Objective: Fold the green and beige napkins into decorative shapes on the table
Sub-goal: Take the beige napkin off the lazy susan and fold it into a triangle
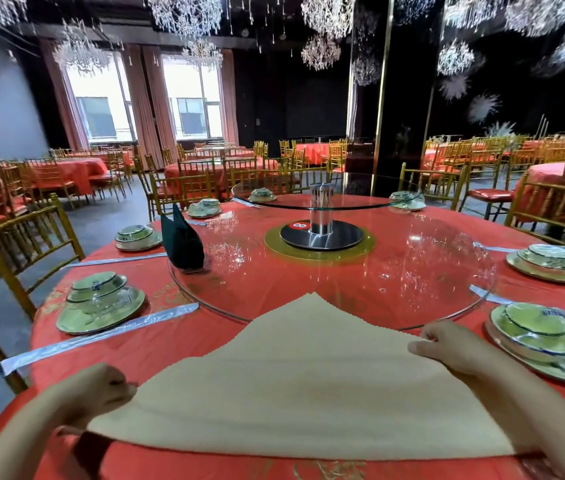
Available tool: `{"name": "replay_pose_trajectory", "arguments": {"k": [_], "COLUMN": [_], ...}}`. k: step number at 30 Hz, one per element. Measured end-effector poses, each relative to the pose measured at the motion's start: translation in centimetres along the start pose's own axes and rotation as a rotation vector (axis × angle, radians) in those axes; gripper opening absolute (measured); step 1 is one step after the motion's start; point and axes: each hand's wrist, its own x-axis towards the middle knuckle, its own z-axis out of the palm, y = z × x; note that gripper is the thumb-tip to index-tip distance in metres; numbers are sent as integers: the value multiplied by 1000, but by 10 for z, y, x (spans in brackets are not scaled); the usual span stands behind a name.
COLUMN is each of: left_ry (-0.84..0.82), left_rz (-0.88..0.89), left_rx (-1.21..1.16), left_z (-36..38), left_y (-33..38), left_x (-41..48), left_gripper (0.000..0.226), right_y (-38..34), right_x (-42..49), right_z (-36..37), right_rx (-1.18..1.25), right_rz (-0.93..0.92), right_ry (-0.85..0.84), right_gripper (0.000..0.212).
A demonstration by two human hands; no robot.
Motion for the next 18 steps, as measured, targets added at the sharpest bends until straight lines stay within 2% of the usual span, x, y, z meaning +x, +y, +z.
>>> {"name": "replay_pose_trajectory", "arguments": {"k": [3, 8, 12, 18], "left_ry": [18, 102, 184, 281], "left_rz": [7, -11, -3, -3], "left_rx": [46, -83, -241, -357], "left_z": [-3, 6, 18, 30], "left_y": [3, 38, 67, 74], "left_x": [2, 9, 13, 18], "left_gripper": [34, 26, 24, 28], "right_y": [7, 15, 16, 16], "right_x": [-3, -1, 3, 6], "right_z": [12, 34, 39, 34], "right_rx": [50, 138, 218, 43], "right_rz": [35, 59, 57, 96], "right_ry": [-20, -9, 93, 179], "right_gripper": [45, 42, 41, 48]}}
